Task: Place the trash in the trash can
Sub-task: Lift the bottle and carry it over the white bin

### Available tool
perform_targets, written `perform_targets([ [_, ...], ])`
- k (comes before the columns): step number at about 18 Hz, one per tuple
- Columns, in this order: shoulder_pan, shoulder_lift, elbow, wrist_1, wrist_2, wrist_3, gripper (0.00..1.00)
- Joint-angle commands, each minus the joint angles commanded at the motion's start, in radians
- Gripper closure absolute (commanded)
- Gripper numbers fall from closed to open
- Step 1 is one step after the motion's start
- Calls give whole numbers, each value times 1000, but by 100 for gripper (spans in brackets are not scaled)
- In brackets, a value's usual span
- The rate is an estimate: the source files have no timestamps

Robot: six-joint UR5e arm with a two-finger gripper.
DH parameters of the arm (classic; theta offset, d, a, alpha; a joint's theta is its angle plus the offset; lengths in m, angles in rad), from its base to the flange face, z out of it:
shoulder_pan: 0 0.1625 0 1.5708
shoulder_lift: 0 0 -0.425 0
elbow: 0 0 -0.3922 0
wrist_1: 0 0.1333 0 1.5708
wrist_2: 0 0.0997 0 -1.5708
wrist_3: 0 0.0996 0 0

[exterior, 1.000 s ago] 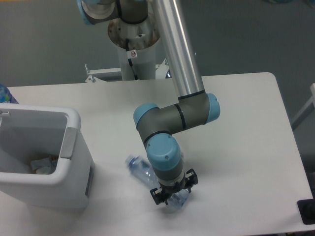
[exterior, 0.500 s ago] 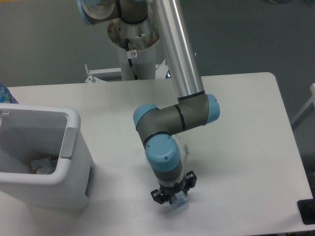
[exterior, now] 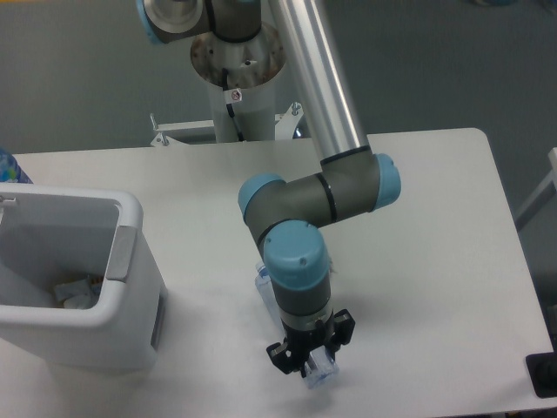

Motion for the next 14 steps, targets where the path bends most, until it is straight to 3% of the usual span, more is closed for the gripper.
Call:
perform_targets([
  [5, 18, 63, 47, 2, -118, 9, 44],
  [10, 15, 106, 136, 15, -235, 15, 43],
  [14, 5, 160, 143, 20, -313, 43, 43],
])
